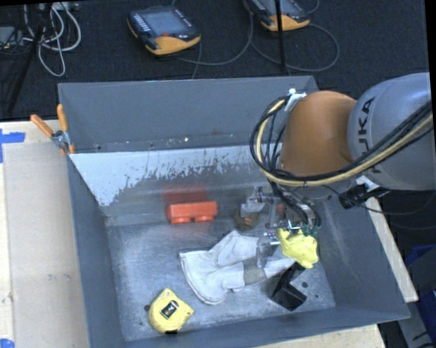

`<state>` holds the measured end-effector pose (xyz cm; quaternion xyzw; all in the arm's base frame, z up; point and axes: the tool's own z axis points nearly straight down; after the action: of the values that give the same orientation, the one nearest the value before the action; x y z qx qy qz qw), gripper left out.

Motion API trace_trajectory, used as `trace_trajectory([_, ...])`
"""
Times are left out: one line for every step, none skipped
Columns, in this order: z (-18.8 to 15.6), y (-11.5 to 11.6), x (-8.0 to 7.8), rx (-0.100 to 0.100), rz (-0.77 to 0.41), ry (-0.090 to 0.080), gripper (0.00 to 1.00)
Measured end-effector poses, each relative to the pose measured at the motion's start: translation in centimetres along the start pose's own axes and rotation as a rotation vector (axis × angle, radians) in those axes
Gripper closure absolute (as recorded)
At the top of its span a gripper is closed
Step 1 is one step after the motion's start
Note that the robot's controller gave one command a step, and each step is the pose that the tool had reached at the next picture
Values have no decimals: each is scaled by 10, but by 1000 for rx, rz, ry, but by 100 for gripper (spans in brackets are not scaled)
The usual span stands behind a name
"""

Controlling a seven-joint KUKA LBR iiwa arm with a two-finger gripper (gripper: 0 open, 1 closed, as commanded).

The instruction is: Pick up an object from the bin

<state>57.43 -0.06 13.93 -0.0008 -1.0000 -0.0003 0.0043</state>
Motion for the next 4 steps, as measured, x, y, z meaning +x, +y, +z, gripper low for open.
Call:
trace_trajectory([-4, 0, -2, 0, 0, -7, 0])
trace_trajectory([46, 5, -1, -7, 106, -18, 0])
trace_trajectory([43, 5, 3, 0, 24, -7, 0])
trace_trajectory([27, 2, 3, 0, 18, -10, 0])
